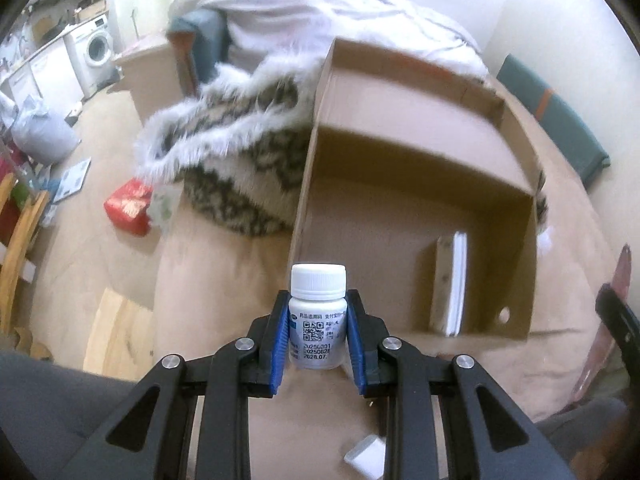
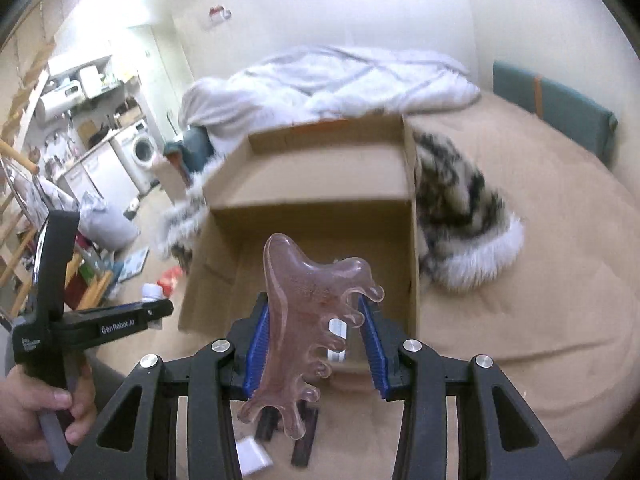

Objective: Organize rigid objects
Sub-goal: 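Lower the pill bottle into the box with the left tool while the right tool places the pink comb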

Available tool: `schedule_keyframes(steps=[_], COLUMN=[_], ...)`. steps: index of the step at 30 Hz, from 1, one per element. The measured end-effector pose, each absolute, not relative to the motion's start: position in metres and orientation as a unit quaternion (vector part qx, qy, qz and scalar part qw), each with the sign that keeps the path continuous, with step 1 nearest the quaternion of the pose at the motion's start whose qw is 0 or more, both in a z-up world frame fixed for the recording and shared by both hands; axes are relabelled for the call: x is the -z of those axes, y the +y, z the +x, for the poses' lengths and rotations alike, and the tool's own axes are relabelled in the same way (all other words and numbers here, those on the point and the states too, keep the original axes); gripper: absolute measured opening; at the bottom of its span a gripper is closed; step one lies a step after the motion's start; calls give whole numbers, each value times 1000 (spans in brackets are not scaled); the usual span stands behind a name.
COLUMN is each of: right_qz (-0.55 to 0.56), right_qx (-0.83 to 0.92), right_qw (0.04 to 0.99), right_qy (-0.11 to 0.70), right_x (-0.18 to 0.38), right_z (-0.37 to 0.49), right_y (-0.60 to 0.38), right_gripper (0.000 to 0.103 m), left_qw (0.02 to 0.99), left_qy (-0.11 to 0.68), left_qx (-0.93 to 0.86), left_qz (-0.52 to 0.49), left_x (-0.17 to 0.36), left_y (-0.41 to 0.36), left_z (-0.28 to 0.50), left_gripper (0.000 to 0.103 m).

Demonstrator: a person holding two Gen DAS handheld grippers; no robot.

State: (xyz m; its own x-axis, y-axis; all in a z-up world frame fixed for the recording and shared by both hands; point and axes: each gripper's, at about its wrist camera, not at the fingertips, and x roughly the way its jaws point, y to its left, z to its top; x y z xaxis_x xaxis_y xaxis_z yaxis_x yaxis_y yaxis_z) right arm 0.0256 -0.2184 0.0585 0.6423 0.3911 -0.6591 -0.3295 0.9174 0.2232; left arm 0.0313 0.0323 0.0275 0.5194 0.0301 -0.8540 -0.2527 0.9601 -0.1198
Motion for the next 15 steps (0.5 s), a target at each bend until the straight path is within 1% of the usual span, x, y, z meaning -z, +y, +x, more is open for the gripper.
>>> schedule_keyframes(steps=[3, 7, 15], right_qz=[49, 67, 81], right_qx=[-206, -217, -222], right_qw=[907, 897, 873], right_qy=[364, 380, 427], right_x=[-68, -64, -22], right_z=[43, 72, 123], right_y=[-218, -216, -203], right_gripper=[44, 44, 44], left_qw=[871, 867, 862], left_qy=[474, 480, 497], left_qx=[-79, -71, -68], left_qz=[-107, -112, -79], left_x=[-32, -27, -1], left_y=[31, 31, 19], left_z=[48, 74, 113], left_gripper=[24, 24, 24])
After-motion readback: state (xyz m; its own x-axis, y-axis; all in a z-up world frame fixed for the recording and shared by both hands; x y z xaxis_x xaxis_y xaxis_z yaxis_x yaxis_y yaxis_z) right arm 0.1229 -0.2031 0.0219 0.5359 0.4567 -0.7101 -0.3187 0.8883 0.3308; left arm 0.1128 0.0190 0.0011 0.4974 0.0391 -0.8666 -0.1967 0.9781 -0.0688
